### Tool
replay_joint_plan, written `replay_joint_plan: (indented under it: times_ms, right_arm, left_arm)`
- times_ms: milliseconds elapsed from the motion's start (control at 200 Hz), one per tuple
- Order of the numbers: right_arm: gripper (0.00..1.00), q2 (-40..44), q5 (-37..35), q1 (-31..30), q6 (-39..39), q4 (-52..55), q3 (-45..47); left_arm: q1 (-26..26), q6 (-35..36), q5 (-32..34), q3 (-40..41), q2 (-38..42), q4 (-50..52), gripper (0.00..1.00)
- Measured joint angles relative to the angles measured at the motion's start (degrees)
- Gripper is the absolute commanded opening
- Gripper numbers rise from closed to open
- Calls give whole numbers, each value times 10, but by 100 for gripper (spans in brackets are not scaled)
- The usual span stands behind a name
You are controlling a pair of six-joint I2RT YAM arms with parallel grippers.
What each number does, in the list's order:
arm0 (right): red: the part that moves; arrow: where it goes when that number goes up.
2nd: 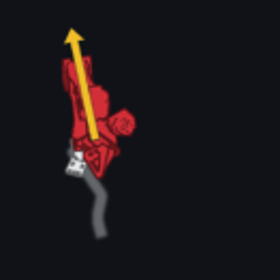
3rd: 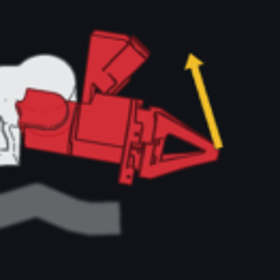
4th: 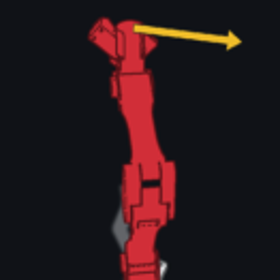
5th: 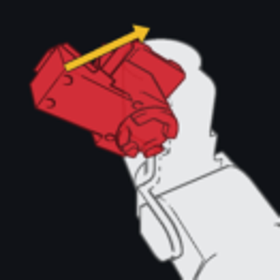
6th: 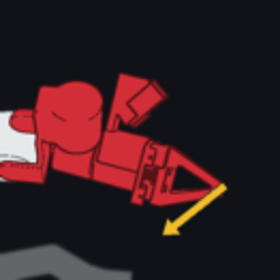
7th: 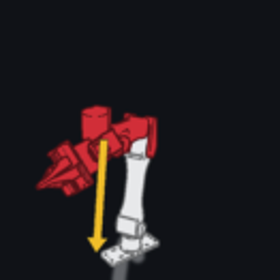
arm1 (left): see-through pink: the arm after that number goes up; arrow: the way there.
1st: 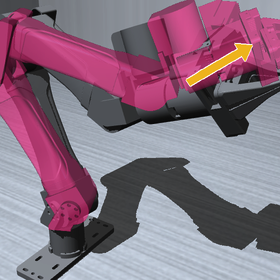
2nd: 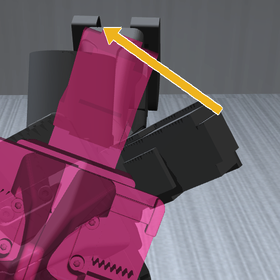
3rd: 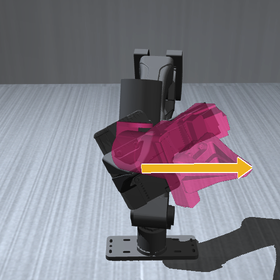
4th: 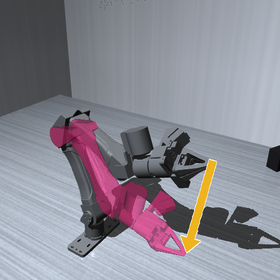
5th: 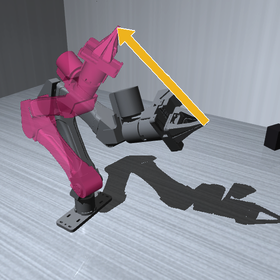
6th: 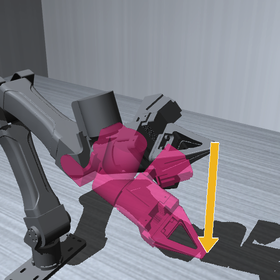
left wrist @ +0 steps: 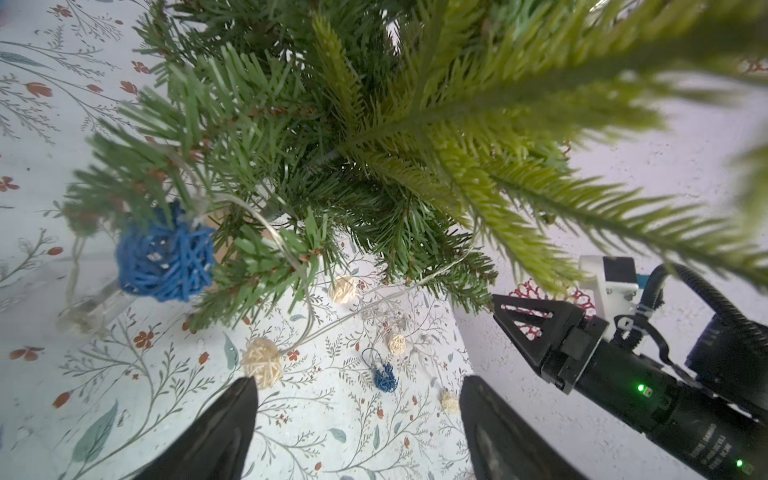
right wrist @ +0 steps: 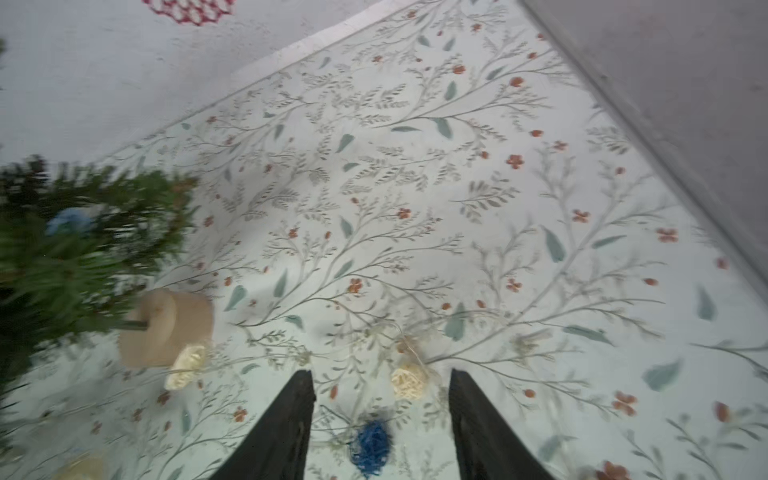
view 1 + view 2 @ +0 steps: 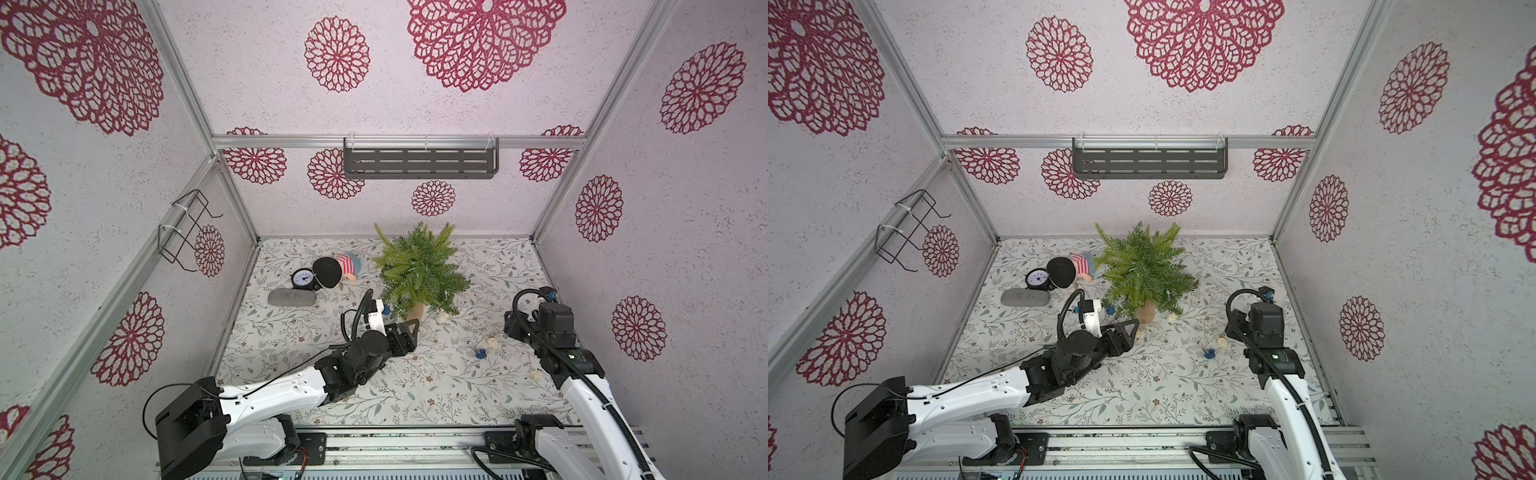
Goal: Remove string lights from the small christmas tree
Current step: Remove the light string from the Christmas tree.
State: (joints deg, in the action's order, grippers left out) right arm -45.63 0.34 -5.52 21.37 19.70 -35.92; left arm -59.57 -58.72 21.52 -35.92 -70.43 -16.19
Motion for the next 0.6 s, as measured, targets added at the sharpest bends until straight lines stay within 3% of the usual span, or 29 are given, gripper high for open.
replay_joint_plan:
  times_ms: [285, 600]
  right_arm:
    - [65, -17, 131, -73, -39, -185, 81]
    - [62, -211, 253, -93, -74, -431, 126]
  left_arm:
    - [12, 0, -22, -2, 0, 22, 82]
    - [19, 0, -41, -2, 3, 42, 83]
